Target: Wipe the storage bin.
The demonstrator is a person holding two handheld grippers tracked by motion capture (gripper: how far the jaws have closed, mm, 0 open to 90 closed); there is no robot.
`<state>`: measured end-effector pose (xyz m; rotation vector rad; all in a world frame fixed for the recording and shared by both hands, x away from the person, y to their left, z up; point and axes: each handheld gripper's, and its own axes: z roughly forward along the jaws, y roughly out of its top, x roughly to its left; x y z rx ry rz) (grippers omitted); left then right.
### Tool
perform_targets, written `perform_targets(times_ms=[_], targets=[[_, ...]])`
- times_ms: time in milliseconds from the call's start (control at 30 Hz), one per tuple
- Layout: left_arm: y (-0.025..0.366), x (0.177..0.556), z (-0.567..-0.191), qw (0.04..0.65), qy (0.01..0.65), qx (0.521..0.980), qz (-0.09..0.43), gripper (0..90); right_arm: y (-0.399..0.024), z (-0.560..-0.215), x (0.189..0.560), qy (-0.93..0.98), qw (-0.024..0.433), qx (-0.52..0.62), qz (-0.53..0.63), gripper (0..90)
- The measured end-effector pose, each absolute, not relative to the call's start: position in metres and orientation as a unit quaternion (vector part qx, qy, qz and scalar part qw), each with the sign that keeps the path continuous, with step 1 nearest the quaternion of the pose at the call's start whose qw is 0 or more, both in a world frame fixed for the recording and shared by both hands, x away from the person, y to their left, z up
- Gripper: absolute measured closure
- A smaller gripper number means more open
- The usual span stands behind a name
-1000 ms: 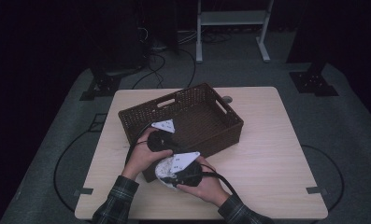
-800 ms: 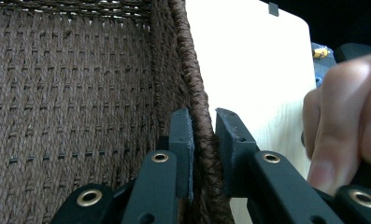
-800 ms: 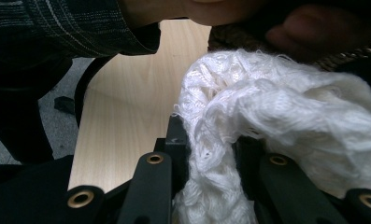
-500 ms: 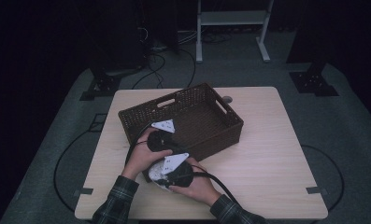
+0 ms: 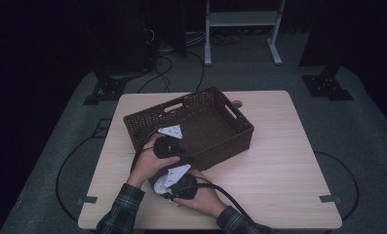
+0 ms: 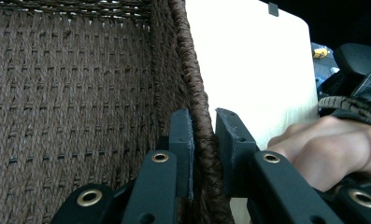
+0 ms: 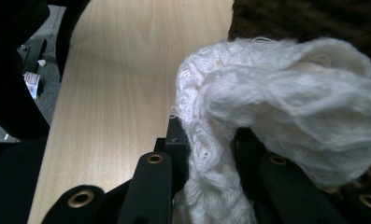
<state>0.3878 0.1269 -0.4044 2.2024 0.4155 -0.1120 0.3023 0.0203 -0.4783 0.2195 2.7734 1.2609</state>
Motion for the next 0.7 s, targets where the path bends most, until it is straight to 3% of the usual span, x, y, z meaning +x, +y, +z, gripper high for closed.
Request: perform_targets(times_ms=[700], targets=[[0.127, 0.388, -0.405, 0.435, 0.167, 0.884, -0.047, 76.1, 0.025, -0.442, 0.289, 0.878, 0.056, 0.058, 0.471, 72.9]])
